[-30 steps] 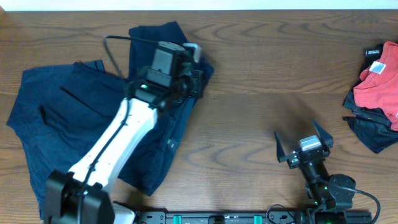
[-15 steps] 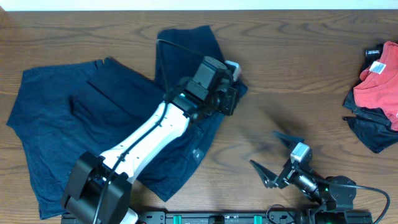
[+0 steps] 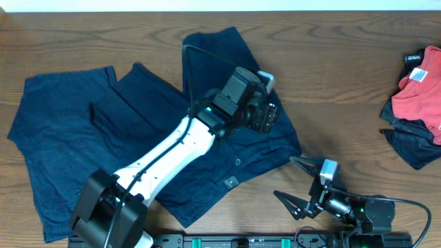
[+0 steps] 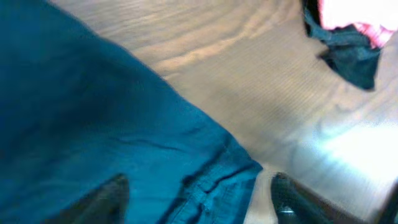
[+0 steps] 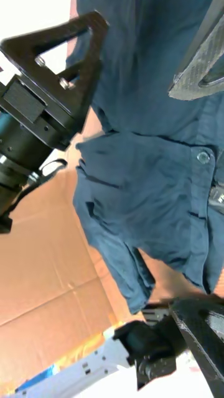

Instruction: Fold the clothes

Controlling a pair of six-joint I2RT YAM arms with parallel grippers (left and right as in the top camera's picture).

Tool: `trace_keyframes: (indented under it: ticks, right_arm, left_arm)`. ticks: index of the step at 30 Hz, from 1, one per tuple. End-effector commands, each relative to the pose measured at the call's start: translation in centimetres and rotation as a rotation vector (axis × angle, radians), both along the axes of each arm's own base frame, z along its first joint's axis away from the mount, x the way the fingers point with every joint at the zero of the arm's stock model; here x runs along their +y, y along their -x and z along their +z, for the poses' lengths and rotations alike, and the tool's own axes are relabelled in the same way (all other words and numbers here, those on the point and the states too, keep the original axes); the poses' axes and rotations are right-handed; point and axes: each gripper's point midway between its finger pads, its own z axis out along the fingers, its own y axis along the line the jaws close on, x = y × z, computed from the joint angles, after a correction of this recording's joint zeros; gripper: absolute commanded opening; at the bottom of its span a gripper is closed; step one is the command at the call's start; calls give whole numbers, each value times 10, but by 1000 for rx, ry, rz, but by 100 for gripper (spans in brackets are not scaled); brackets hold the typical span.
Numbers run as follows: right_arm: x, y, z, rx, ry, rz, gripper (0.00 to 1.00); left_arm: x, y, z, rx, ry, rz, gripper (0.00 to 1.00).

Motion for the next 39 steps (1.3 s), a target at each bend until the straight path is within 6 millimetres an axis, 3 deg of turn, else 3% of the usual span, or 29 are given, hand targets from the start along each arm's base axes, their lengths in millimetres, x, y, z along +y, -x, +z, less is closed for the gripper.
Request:
trace_keyframes:
  ticks: [1, 5, 8, 11, 16, 21, 27, 32, 39]
  right_arm:
    - [2, 4, 0, 27, -16, 28, 99]
    - [0, 2, -3, 86, -36, 11, 99]
    - [-7, -10, -19, 205, -48, -76, 99]
    - [-10, -17, -21, 236, -61, -115, 99]
    - [-22, -35, -30, 302, -71, -229, 99]
    - [-37, -53, -43, 371, -58, -355, 99]
    - [-47, -68, -29, 420, -42, -436, 99]
    - [-49, -74, -12, 504, 50, -442, 99]
    - [-79, -86, 3, 698, 312, -579, 99]
  left_arm:
    - [7, -15, 14, -42, 8, 34, 84]
    - [30, -33, 22, -42, 13, 105, 84]
    - [66, -50, 35, -19, 28, 218, 84]
    - [109, -60, 56, -10, 62, 319, 85]
    - [178, -56, 92, -32, 90, 445, 83]
    - [225, -37, 102, -46, 27, 498, 81]
    - [257, -25, 88, 15, -49, 558, 81]
    - [258, -23, 84, 23, -67, 546, 80]
    - [259, -24, 82, 26, -72, 548, 80]
